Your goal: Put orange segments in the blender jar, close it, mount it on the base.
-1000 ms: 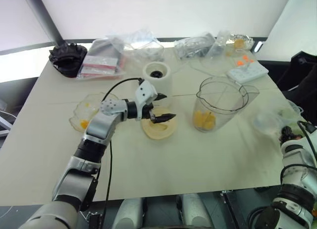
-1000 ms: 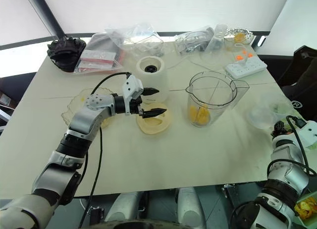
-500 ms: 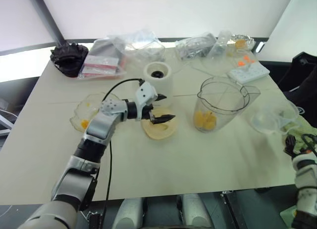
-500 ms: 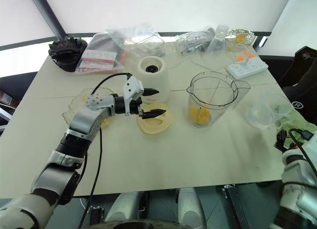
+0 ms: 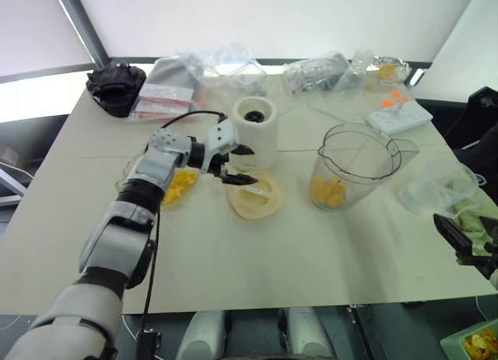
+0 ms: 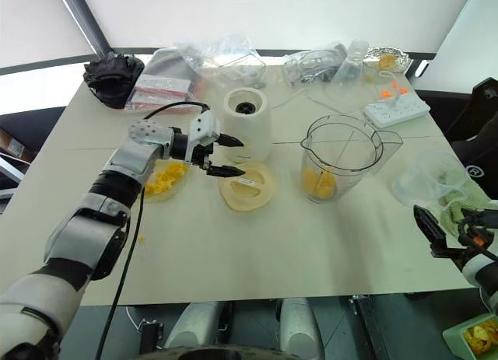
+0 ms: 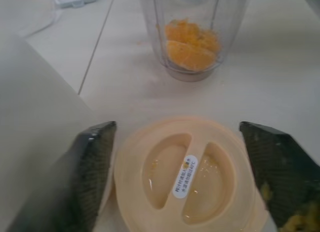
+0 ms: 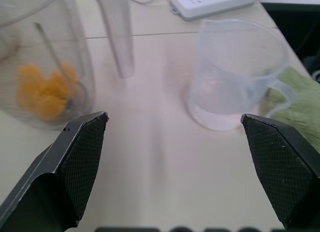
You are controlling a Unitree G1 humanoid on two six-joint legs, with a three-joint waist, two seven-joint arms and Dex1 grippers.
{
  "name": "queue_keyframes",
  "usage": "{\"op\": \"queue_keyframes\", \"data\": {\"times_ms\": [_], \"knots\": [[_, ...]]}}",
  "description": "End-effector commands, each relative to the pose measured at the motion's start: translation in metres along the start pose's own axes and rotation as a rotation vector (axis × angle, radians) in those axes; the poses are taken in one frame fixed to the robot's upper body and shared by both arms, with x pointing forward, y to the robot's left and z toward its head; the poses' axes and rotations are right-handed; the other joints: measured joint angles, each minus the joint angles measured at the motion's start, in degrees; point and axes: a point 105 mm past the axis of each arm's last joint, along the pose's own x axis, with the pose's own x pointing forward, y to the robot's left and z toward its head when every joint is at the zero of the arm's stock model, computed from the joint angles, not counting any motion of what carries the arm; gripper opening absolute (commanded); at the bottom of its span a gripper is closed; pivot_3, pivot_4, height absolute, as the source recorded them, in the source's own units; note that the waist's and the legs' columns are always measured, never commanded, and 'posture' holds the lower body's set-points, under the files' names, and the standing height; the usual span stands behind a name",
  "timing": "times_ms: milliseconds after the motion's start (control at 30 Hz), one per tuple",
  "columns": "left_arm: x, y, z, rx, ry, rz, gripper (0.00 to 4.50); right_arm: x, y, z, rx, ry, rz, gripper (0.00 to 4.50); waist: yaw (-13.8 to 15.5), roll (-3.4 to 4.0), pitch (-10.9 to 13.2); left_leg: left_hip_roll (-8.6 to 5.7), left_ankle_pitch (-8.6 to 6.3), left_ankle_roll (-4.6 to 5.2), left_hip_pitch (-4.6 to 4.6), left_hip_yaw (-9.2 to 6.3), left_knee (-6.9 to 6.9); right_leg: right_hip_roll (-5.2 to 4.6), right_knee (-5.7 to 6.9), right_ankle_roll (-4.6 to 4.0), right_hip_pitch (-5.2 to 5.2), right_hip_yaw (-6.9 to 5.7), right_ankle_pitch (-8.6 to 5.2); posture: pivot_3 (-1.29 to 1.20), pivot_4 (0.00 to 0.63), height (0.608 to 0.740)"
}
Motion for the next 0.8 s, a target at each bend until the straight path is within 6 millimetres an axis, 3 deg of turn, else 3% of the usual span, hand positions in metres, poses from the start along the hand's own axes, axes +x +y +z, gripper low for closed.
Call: {"op": "queue_keyframes", "data": {"times_ms": [33, 67, 267, 400, 800], "knots": [[0.009, 0.003, 0.003, 0.070, 0.027, -0.024, 2.08, -0.006, 0.015, 0.021, -0.066, -0.059, 0.032, 4.50, 0.0, -0.04, 0.0, 0.00, 0.00, 0.00, -0.04, 0.00, 0.04, -0.02, -0.05, 0.00, 0.00, 0.01, 0.00, 0.00, 0.150, 0.740], [0.013, 0.002, -0.001, 0.077, 0.048, -0.028, 1.61, -0.007, 0.021, 0.023, -0.066, -0.069, 0.048, 4.50, 0.0, -0.09, 0.0, -0.01, 0.00, 0.00, -0.05, 0.00, 0.05, -0.05, -0.08, 0.00, 0.00, 0.02, 0.00, 0.00, 0.150, 0.740], [0.025, -0.009, -0.023, 0.137, 0.186, -0.102, 1.61, -0.020, 0.074, 0.025, -0.136, -0.050, 0.288, 4.50, 0.0, -0.18, 0.0, 0.00, -0.02, 0.03, -0.05, -0.01, 0.04, -0.01, -0.08, 0.04, 0.00, 0.00, 0.03, 0.00, 0.150, 0.740], [0.027, -0.010, -0.034, 0.156, 0.256, -0.106, 1.61, -0.030, 0.098, 0.022, -0.160, -0.014, 0.413, 4.50, 0.0, -0.35, 0.1, 0.03, -0.02, 0.04, -0.04, -0.02, 0.05, 0.00, -0.06, 0.04, 0.00, 0.01, 0.04, 0.00, 0.150, 0.740], [0.032, 0.005, -0.033, 0.165, 0.275, 0.031, 1.61, -0.034, 0.120, 0.025, -0.164, 0.012, 0.542, 4.50, 0.1, -0.71, 0.1, 0.11, -0.02, 0.04, -0.05, -0.03, 0.15, -0.05, -0.10, 0.09, 0.07, 0.04, 0.08, 0.00, 0.150, 0.740]]}}
